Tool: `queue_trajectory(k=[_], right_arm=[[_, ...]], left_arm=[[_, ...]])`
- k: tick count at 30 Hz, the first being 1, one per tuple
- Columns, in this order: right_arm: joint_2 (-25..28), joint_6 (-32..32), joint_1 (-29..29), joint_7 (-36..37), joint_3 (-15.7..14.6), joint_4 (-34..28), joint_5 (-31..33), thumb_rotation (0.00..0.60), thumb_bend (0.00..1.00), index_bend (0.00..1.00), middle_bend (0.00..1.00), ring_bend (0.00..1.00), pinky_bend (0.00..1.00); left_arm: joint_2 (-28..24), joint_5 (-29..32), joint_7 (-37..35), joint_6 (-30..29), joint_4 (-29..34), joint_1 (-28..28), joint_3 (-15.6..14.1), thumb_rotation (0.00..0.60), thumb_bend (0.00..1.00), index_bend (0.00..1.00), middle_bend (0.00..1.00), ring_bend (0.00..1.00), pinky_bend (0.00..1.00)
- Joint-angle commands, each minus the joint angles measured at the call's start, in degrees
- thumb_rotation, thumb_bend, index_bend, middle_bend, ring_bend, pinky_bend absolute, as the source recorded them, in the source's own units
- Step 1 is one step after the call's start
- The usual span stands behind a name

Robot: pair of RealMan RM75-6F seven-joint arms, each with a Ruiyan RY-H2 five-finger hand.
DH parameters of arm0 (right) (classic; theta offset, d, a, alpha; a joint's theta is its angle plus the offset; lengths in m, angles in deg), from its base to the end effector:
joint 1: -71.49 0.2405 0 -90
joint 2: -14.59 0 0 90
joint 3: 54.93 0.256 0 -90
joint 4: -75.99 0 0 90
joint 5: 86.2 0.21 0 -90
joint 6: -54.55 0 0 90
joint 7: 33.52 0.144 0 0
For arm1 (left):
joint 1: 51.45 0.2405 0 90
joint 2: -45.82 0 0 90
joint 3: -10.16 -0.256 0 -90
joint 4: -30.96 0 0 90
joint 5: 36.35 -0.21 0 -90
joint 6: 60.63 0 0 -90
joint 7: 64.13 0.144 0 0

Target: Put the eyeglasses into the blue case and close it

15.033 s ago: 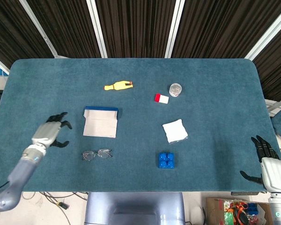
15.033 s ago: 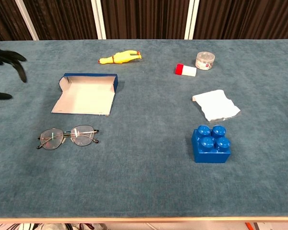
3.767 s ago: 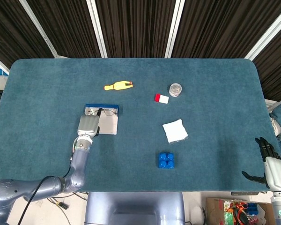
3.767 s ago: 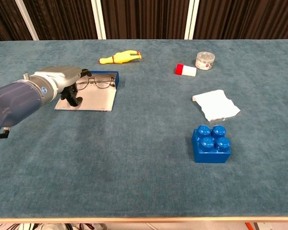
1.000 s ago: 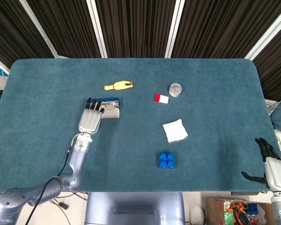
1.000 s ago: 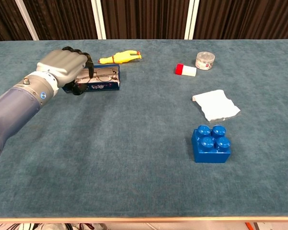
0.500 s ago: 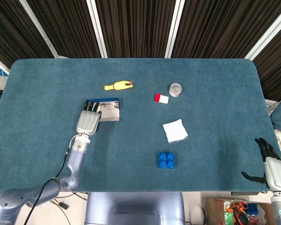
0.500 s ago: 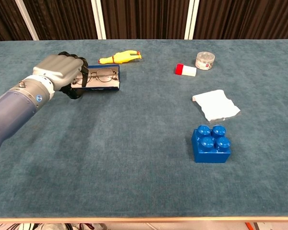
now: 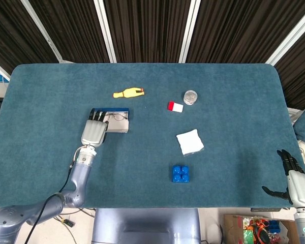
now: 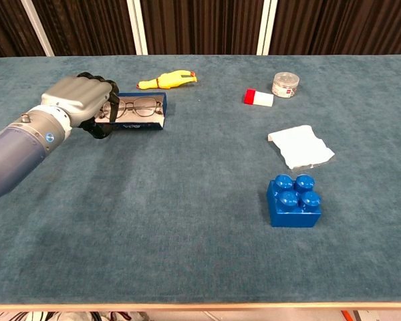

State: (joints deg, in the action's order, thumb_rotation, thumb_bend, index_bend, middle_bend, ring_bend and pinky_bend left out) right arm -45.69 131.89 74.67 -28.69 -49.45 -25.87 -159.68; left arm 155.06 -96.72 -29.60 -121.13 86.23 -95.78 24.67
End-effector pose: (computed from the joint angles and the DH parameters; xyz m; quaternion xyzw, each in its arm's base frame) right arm -0.3183 -0.1754 0.1619 0.4996 -0.5224 0.3743 0.5809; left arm -0.1692 0.3813 -0.0664 -0.7119 -0.2848 -0.2996 0.5677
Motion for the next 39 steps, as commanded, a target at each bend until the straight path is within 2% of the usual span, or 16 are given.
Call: queue_trajectory(k=[1, 10, 16, 28, 39], right_arm=[[0.04, 0.01, 0.00, 0.07, 0.03, -0.02, 0.02, 0.600, 0.08, 0.02, 0.00, 0.06, 0.19], [0.03, 0.00, 0.01, -0.01, -0.04, -0.11, -0.08, 0.600, 0.08, 0.02, 0.00, 0.06, 0.19], [0.01, 0.13, -0.03, -0.18, 0.02, -0.23, 0.08, 0.600, 0.08, 0.02, 0.00, 0.06, 0.19], [0.06, -0.13, 0.04, -0.19, 0.05, -0.25, 0.37, 0.600, 0.08, 0.02, 0.00, 0.06, 0.19], [0.13, -0.37, 0.09, -0.51, 0.04, -0.51, 0.79, 0.600, 0.08, 0.02, 0.00, 0.06, 0.19]], left_arm=[[-2.00, -0.50, -0.36, -0.93, 3.43, 1.42, -0.74, 0.600, 0.42, 0.59, 0.14, 0.04, 0.04], [-10.39, -1.99, 1.48, -4.62, 17.11, 6.69, -4.75, 0.600, 0.42, 0.59, 0.14, 0.03, 0.03], [-12.66, -1.21, 4.06, -5.25, 21.64, 7.27, -5.02, 0.600, 0.42, 0.59, 0.14, 0.03, 0.03], [-13.19, 1.84, 7.46, -3.29, 23.79, 4.12, -1.67, 0.600, 0.42, 0.59, 0.13, 0.03, 0.03], [-11.87, 6.83, 10.41, -0.55, 20.10, 0.68, 0.87, 0.600, 0.42, 0.59, 0.13, 0.03, 0.03]])
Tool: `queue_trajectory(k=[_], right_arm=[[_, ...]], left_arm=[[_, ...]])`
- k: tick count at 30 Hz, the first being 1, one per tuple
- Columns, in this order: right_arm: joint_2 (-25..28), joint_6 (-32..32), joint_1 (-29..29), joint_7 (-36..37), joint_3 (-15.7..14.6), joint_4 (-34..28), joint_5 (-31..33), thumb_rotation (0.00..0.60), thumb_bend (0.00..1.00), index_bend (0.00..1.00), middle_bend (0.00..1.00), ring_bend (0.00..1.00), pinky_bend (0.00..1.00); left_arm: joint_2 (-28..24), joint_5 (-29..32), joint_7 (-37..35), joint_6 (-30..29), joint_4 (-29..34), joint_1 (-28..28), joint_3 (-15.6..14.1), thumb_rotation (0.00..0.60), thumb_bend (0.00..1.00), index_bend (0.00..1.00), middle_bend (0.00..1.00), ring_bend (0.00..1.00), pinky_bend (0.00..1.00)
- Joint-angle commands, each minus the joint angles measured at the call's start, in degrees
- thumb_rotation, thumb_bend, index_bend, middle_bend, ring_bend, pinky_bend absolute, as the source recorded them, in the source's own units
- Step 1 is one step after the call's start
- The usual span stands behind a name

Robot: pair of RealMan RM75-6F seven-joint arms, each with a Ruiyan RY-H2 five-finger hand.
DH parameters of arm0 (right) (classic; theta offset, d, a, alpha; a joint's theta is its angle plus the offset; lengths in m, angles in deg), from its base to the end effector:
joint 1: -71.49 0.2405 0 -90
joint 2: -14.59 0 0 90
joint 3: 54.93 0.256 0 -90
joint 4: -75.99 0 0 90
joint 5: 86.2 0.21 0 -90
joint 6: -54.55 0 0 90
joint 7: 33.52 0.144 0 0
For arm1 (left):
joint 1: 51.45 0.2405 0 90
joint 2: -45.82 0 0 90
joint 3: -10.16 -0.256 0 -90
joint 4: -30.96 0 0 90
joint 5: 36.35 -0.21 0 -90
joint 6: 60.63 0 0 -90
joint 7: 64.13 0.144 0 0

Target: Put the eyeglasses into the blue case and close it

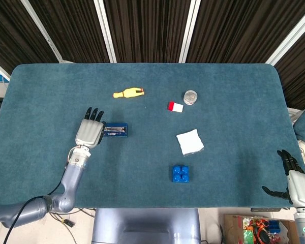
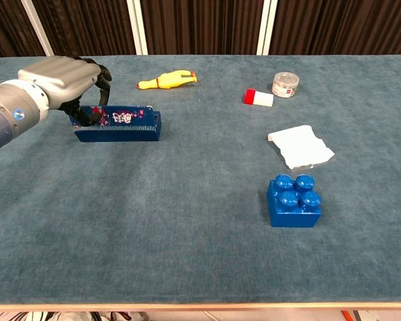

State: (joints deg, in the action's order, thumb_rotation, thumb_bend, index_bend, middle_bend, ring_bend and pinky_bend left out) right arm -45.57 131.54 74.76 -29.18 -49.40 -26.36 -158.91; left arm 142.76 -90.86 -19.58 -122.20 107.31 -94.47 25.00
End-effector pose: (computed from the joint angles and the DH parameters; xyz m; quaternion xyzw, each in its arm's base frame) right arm -0.3182 -0.1755 0.1614 0.4975 -0.5262 0.3703 0.5818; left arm -0.1538 0.3686 -0.0239 -0.7271 -0.2851 -0.2884 0.5540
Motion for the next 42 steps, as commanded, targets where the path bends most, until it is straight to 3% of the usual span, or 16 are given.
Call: queue_trajectory(k=[1, 16, 27, 30, 35, 38, 42], right_arm=[[0.01, -0.04, 0.02, -0.05, 0.00, -0.04, 0.05, 0.600, 0.08, 0.02, 0.00, 0.06, 0.19], [-0.03, -0.34, 0.15, -0.54, 0.03, -0.24, 0.53, 0.600, 0.08, 0.02, 0.00, 0.06, 0.19], [0.08, -0.55, 0.18, -0.58, 0.02, -0.44, 0.82, 0.600, 0.08, 0.02, 0.00, 0.06, 0.19], [0.14, -0.65, 0.19, -0.50, 0.02, -0.51, 0.91, 0.600, 0.08, 0.02, 0.00, 0.06, 0.19], [0.21, -0.70, 0.19, -0.49, 0.03, -0.61, 1.02, 0.600, 0.08, 0.02, 0.00, 0.06, 0.19], [0.24, -0.73, 0.19, -0.44, 0.06, -0.68, 1.12, 0.600, 0.08, 0.02, 0.00, 0.06, 0.19], [0.30, -0.83, 0.22, -0.35, 0.06, -0.73, 1.16, 0.600, 0.08, 0.03, 0.00, 0.06, 0.19]], left_arm=[[0.59, 1.38, 0.45, 0.66, -1.45, -0.84, 0.72, 0.600, 0.42, 0.59, 0.13, 0.03, 0.03], [3.95, 5.95, 0.58, 3.68, -10.37, -4.99, 3.27, 0.600, 0.42, 0.59, 0.13, 0.03, 0.03], [6.26, 8.18, 2.23, 4.43, -15.32, -7.17, 3.59, 0.600, 0.41, 0.48, 0.13, 0.03, 0.02], [7.04, 9.34, 2.98, 4.78, -16.95, -7.68, 3.76, 0.600, 0.41, 0.39, 0.12, 0.03, 0.02], [8.04, 10.87, 3.85, 5.48, -18.46, -8.35, 3.84, 0.600, 0.41, 0.09, 0.07, 0.02, 0.01], [8.22, 11.28, 4.04, 5.33, -18.42, -8.55, 3.93, 0.600, 0.41, 0.02, 0.05, 0.01, 0.00], [8.02, 11.82, 4.40, 4.56, -17.89, -8.62, 4.17, 0.600, 0.40, 0.00, 0.04, 0.00, 0.00]])
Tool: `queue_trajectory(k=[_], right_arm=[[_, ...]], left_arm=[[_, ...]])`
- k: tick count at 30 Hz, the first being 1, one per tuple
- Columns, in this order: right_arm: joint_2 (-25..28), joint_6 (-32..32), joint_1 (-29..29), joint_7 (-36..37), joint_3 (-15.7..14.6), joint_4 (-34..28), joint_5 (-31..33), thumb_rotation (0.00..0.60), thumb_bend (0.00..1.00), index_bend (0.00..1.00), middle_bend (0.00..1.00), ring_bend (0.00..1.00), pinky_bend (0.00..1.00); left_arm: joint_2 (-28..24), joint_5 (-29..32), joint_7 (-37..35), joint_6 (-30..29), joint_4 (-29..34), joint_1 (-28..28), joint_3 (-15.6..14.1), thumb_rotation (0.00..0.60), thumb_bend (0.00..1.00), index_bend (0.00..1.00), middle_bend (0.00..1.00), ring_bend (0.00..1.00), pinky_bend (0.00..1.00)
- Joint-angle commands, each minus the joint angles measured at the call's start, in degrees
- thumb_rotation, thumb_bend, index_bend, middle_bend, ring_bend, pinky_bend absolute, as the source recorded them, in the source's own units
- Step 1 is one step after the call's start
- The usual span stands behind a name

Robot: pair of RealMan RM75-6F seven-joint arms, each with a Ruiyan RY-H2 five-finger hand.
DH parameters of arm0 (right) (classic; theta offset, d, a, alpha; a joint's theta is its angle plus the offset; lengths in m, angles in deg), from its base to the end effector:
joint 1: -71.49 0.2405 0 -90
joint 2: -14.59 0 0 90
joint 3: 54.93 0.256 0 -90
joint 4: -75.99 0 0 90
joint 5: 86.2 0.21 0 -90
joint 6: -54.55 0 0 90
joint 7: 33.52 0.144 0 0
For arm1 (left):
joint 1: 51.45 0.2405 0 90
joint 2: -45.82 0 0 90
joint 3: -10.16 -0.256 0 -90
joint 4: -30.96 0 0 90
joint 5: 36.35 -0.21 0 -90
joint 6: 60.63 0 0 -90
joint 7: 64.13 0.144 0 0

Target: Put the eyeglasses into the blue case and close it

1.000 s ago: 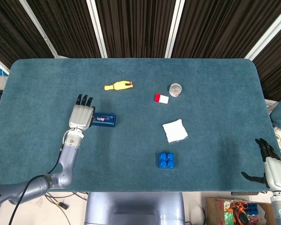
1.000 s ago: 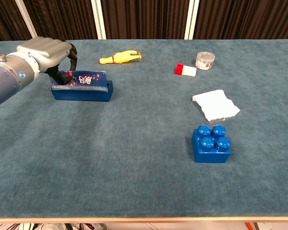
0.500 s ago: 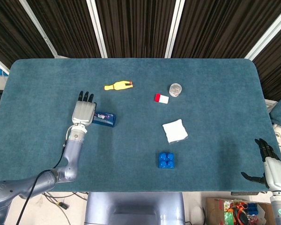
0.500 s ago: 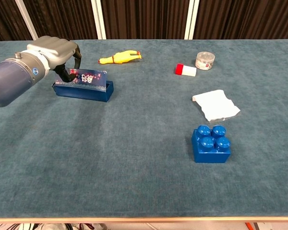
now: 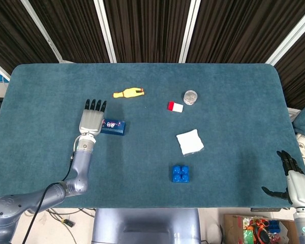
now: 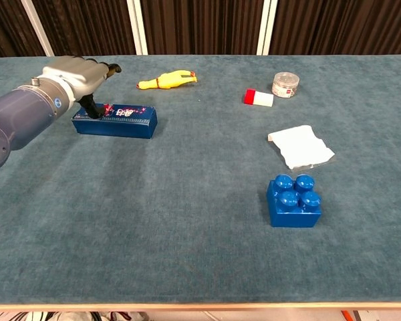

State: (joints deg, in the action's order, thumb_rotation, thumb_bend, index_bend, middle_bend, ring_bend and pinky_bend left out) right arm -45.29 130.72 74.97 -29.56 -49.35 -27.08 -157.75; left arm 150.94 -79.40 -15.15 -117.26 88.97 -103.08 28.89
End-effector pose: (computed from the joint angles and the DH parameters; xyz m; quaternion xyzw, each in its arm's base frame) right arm -0.3183 -0.1758 0.1604 0.4945 -0.5342 0.3644 0.5808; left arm -0.1527 0.4209 -0.0419 -0.7035 -0.2962 -0.2306 0.6035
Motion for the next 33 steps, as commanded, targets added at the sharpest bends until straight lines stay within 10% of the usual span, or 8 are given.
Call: queue_trajectory(k=[1, 22, 33], right_arm=[[0.04, 0.01, 0.01, 0.06, 0.02, -0.02, -0.02, 0.600, 0.08, 0.03, 0.00, 0.06, 0.19], [-0.33, 0.95, -0.14, -0.30, 0.07, 0.22, -0.66, 0.600, 0.08, 0.02, 0.00, 0.06, 0.19], [-1.24, 3.12, -0.39, -0.90, 0.15, 1.54, -2.86, 0.600, 0.08, 0.02, 0.00, 0.06, 0.19]], left_arm=[[-0.36, 0.33, -0.31, -0.73, 0.87, 0.04, 0.50, 0.600, 0.40, 0.00, 0.04, 0.00, 0.00], [-29.62, -13.46, -8.06, -20.87, 45.10, 20.52, -12.05, 0.600, 0.38, 0.07, 0.03, 0.00, 0.02], [-39.43, -26.70, -17.10, -28.36, 54.01, 29.77, -19.08, 0.600, 0.38, 0.08, 0.03, 0.00, 0.02]])
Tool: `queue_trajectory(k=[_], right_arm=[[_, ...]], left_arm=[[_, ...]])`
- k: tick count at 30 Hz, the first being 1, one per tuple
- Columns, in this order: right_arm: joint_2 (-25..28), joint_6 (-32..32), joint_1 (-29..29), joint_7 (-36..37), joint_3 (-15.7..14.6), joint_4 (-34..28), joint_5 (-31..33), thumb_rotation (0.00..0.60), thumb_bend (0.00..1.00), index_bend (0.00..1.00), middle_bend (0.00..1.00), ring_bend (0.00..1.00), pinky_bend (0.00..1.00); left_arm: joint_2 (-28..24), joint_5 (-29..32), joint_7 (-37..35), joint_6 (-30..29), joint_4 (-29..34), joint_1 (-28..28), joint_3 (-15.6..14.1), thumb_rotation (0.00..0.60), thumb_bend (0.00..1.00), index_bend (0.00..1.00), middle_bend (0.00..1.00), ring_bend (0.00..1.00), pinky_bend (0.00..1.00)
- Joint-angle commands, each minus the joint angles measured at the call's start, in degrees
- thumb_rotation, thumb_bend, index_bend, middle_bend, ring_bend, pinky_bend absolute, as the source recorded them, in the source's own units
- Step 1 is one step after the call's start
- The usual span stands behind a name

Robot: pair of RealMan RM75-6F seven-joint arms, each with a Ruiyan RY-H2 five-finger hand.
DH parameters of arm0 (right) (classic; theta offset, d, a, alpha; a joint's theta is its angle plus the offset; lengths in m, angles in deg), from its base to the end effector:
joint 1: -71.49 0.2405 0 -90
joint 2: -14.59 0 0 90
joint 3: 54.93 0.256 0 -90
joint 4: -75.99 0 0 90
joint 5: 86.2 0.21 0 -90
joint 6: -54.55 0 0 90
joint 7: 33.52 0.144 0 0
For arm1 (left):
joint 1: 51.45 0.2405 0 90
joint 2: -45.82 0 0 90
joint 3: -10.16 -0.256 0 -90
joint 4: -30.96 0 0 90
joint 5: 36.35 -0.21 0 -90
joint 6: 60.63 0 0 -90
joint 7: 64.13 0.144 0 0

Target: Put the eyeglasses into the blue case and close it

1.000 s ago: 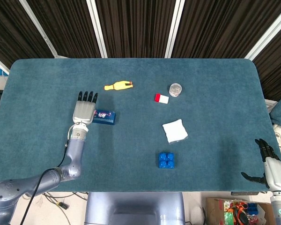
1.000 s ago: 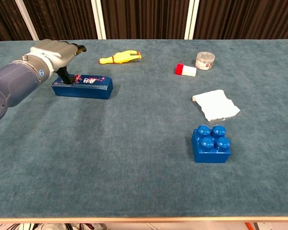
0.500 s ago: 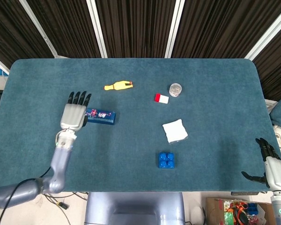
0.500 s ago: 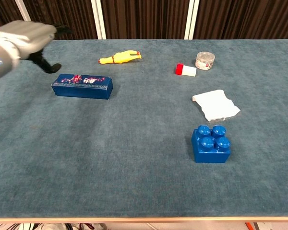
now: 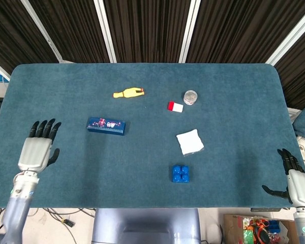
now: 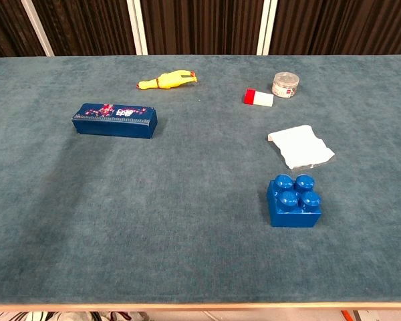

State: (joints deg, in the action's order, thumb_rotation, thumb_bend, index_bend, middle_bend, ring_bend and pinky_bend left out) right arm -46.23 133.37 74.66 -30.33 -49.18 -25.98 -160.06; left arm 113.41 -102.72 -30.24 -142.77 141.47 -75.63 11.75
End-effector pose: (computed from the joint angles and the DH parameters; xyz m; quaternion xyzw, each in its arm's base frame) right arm -0.3149 -0.1768 0.1626 0.5024 -0.5080 0.3785 0.5884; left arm -0.2175 0.2480 0.1139 -0.6610 -0.3364 -0.3146 0.5924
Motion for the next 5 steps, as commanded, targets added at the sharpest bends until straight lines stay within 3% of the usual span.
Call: queue_trajectory(k=[1, 5], right_arm=[[-0.39, 0.62, -0.09, -0.14, -0.04, 0.61, -0.76, 0.600, 0.08, 0.02, 0.00, 0.06, 0.19], [-0.72, 1.25, -0.21, -0.09, -0.11, 1.16, -1.59, 0.600, 0.08, 0.02, 0.00, 0.06, 0.19]], left_arm=[[-2.13, -3.98, -2.24, -3.29, 1.55, 2.77, -2.17, 0.600, 0.38, 0.08, 0.03, 0.00, 0.02], [-3.83, -5.61, -3.90, -3.75, 2.36, 4.68, -3.36, 0.600, 0.38, 0.08, 0.03, 0.00, 0.02]])
